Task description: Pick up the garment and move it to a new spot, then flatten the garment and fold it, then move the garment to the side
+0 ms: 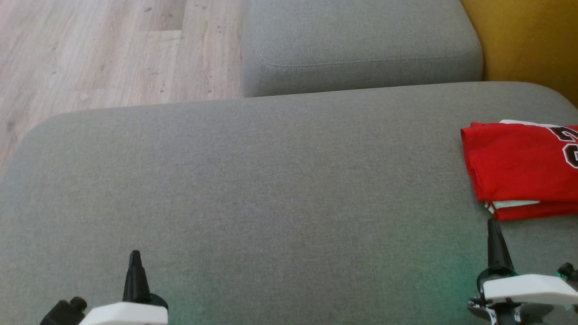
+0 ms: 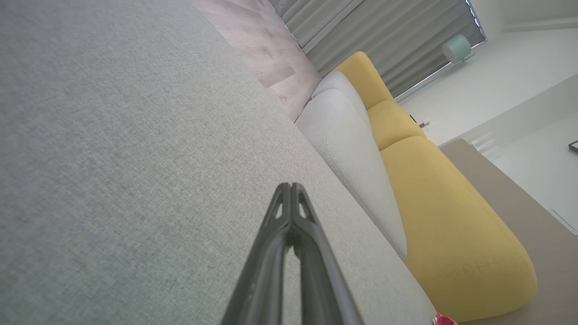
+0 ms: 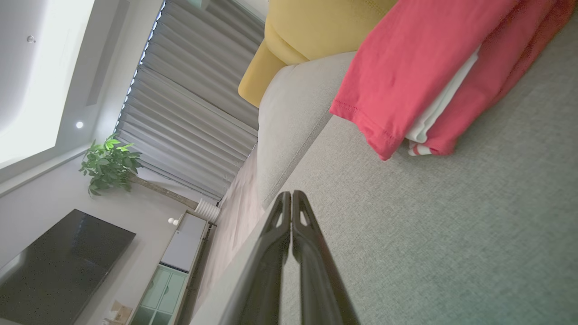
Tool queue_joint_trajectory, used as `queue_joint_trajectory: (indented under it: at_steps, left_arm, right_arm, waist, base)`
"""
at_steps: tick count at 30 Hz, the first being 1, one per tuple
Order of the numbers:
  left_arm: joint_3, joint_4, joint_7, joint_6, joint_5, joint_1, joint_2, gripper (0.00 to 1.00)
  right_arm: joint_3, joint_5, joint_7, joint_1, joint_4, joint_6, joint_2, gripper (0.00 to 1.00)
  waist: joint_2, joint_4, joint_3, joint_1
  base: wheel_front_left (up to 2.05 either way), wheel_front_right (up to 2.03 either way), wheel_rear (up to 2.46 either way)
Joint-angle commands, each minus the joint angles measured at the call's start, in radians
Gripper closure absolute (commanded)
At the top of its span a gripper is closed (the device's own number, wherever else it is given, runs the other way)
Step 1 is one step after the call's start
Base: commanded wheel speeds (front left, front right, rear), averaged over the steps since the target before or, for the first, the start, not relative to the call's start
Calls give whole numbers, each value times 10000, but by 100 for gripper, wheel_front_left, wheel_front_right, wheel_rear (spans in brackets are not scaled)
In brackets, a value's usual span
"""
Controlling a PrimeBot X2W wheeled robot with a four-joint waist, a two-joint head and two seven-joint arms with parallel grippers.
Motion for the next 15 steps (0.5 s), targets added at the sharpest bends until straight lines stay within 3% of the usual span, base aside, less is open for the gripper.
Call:
queue_joint_trajectory:
  at_steps: [1,15]
  left_arm:
    - [288,-257,46,-131,-233,-587,124,100]
    - [668,-36,452,-422,-1887,-988,126,100]
  right_arm:
    - [46,251,73,-558,-287,22,-159,100]
    - [-141,1864,476,-929,-156,26,-153,100]
  waist:
    - [0,-4,7,-1]
    - [0,-59,122,-1]
  base:
    - [0,0,0]
    - [0,0,0]
